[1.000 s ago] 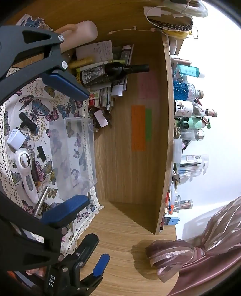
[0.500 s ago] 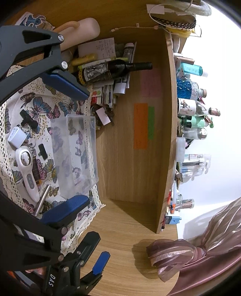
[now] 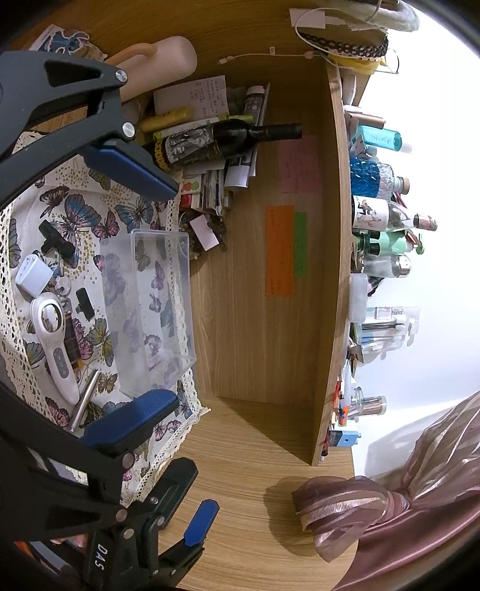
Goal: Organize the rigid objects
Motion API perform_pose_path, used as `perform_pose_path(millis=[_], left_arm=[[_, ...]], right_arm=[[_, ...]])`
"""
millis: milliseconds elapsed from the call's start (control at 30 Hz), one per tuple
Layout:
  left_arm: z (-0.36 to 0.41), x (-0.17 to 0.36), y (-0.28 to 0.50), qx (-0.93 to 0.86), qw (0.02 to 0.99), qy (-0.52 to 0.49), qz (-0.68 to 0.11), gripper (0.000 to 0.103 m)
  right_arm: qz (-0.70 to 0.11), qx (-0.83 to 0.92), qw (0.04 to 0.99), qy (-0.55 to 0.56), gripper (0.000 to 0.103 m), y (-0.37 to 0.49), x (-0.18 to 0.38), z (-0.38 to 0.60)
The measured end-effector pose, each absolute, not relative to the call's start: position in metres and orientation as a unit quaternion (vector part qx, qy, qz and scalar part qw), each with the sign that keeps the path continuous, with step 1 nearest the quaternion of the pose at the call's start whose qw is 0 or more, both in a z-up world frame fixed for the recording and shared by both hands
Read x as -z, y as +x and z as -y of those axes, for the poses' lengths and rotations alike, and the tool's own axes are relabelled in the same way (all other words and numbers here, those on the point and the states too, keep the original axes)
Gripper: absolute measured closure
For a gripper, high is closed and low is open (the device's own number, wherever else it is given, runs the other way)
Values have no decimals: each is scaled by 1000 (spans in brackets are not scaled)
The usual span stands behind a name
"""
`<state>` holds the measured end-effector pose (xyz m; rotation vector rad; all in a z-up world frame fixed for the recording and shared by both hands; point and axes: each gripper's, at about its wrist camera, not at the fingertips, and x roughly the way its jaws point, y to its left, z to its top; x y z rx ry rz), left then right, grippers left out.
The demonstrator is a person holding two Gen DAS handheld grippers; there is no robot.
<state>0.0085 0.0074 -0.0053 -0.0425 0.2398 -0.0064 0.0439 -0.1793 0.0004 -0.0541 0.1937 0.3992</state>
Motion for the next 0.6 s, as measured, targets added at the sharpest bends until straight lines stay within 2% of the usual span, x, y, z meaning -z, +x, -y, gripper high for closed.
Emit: perform_pose_path(millis=[600], left_arm=[[-6,6,8,3,993,-21,-118,0]], right_arm=[[-94,-198,975,-27,0,42,-1,179]])
